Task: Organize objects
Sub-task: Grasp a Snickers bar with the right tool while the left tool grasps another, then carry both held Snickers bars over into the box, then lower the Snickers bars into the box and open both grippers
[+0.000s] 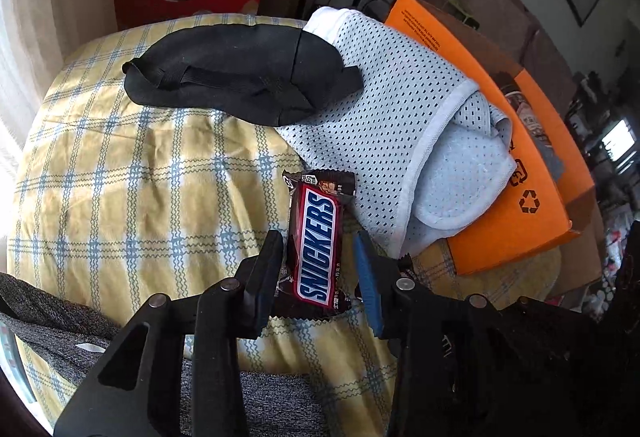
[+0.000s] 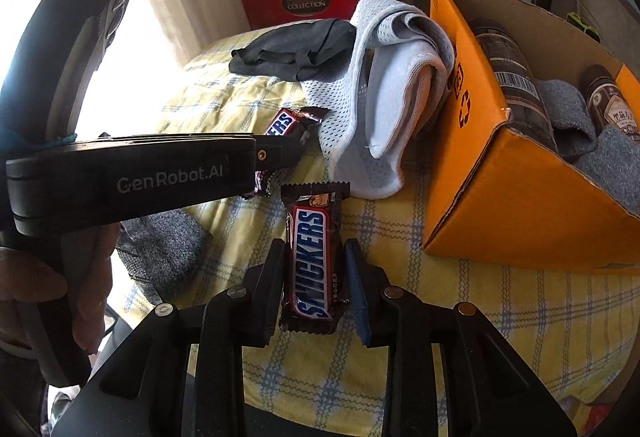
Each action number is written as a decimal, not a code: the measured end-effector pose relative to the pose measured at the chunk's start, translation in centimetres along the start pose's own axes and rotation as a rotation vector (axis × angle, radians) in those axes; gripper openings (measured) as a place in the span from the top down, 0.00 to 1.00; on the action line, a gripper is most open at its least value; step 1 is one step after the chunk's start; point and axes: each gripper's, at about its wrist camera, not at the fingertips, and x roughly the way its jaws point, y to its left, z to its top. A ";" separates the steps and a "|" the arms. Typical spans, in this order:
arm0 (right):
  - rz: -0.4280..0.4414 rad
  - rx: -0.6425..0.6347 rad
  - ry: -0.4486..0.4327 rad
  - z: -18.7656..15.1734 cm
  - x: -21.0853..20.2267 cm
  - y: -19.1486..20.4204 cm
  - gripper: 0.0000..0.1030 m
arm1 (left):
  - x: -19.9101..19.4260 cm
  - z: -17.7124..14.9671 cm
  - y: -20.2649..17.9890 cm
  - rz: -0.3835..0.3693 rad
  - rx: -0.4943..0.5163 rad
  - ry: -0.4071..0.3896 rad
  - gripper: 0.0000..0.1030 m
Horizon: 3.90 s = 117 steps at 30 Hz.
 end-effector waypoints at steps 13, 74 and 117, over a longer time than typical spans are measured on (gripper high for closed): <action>0.025 0.015 -0.030 -0.6 -1.7 -0.7 0.73 | -1.4 -0.7 0.5 -0.003 -0.026 -0.032 0.75; -0.152 0.266 -0.249 2.1 -13.5 -16.6 0.72 | -2.5 3.6 -18.5 -0.080 0.154 -0.141 0.74; -0.251 0.282 -0.162 7.7 -8.4 -21.0 0.72 | -5.4 3.8 -13.9 -0.046 0.058 -0.209 0.39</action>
